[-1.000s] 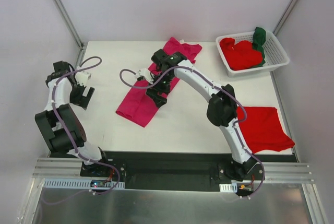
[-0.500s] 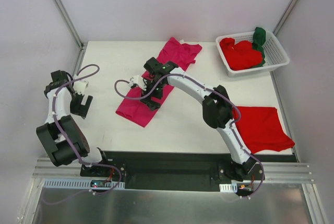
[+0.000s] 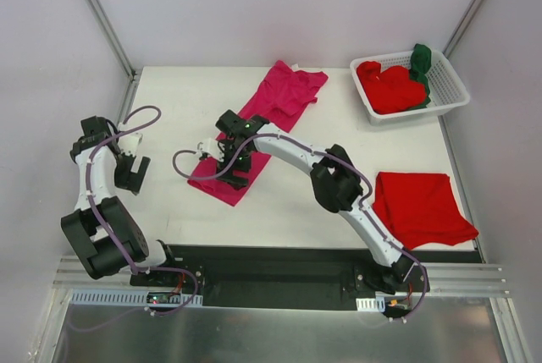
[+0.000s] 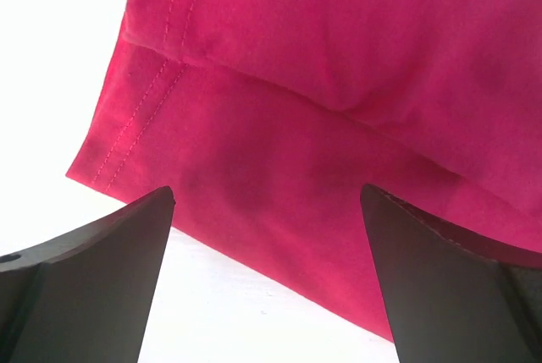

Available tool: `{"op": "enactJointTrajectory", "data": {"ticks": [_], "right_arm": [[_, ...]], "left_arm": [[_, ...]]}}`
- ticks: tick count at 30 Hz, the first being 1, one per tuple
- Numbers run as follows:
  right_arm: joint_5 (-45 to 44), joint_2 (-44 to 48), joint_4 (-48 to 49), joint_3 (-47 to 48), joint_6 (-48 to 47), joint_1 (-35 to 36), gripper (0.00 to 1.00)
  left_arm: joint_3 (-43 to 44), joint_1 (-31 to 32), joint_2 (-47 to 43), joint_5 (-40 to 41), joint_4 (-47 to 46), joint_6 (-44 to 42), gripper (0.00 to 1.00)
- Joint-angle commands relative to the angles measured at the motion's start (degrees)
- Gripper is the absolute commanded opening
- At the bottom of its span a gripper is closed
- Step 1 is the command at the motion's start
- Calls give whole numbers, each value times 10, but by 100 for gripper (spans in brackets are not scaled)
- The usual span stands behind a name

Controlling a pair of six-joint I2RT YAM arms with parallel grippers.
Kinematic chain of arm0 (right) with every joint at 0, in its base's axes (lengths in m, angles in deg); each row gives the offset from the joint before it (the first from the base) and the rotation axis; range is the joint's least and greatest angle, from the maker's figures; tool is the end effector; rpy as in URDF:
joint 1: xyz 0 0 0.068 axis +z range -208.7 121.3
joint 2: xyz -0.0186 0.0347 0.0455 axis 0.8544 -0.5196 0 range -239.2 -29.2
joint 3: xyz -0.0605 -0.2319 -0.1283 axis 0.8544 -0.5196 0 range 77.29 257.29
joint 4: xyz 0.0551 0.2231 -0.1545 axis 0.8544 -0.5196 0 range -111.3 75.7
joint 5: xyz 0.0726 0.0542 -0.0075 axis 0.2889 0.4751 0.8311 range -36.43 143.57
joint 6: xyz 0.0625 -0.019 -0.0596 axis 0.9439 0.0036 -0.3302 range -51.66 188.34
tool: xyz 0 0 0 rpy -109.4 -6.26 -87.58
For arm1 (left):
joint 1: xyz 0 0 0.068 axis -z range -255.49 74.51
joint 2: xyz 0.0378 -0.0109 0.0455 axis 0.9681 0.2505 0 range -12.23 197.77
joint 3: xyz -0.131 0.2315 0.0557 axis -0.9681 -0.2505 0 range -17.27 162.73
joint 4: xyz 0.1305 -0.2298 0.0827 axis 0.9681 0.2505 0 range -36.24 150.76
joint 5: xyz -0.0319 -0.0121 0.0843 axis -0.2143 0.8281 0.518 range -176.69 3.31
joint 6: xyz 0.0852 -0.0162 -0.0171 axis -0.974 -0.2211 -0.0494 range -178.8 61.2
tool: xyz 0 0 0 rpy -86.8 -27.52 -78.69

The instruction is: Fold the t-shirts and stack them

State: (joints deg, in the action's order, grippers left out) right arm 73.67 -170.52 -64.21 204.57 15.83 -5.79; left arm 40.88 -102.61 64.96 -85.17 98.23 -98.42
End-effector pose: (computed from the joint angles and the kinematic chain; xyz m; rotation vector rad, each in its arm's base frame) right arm 0.3152 0.4617 0.1398 -2.1751 1.5199 0.4719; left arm 0.2630 0.1369 0.2047 0.2904 2.7287 0.3855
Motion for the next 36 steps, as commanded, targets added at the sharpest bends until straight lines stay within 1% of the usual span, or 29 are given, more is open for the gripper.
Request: {"op": "enactJointTrajectory", "data": {"ticks": [1,5,6,10,13,21,26,30,33,36], "right_arm": [[-23,2,-27,22,-2,13,96],[-37,16,-64,-13,-14,15,96],[-39,25,-67,-48,-18,15,96],[-58,72,-77,-137,-43,15,96],[-57,94,-95,-175,-49,5,96],[-68,124,-162,-215,-58,-29,96],[-74,162,-180,-261,-65,-43,96],[-73,188,-190,-316,-66,-52,96],[-74,201,-191,-342,-66,-57,96],[-80,216,-188,-348,-59,-61,96]], "left_arm": [[11,-7,-34,-33,24,16,99],[20,-5,-30,-56,24,19,99],[25,-5,-29,-60,25,20,99],[41,5,-19,-71,23,25,99],[53,19,-14,-77,24,31,99],[74,44,-1,-82,24,37,99],[91,62,12,-86,22,41,100],[112,83,27,-85,22,41,99],[130,101,42,-82,20,42,99],[150,115,60,-79,19,44,99]]}}
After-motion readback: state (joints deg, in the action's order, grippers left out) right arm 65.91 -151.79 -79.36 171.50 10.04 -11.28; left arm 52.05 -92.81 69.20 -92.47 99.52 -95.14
